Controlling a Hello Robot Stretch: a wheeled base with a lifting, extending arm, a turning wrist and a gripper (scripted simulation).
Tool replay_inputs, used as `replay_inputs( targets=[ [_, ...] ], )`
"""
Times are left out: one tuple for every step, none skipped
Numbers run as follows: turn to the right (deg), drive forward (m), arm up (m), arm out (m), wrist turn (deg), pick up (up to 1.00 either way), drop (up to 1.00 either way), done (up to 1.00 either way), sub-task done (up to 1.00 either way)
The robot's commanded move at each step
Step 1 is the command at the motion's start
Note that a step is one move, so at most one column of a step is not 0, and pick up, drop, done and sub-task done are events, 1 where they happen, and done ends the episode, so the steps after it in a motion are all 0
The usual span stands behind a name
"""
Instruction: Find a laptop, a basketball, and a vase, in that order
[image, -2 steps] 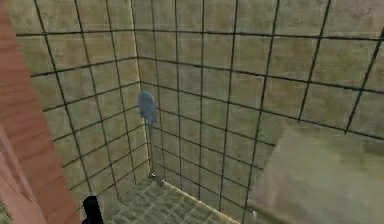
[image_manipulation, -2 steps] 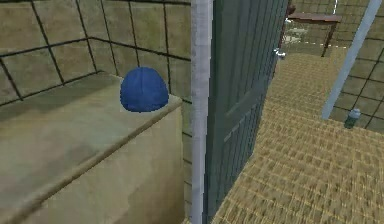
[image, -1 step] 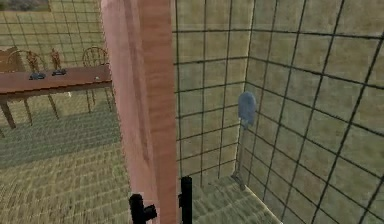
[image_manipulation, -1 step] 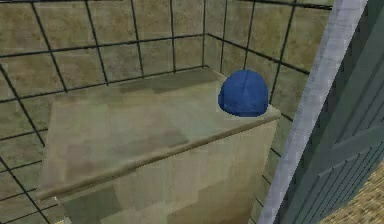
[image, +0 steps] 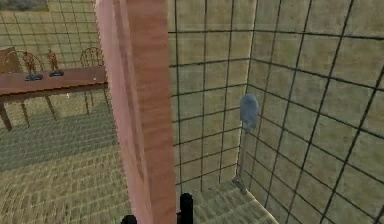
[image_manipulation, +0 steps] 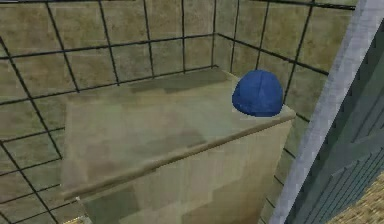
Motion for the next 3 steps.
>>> replay_inputs(
  targets=[
    [45.0,0.0,0.0,0.0,0.0,0.0,0.0,0.0,0.0],
    [45.0,0.0,0.0,0.0,0.0,0.0,0.0,0.0,0.0],
    [45.0,0.0,0.0,0.0,0.0,0.0,0.0,0.0,0.0]
  ],
)
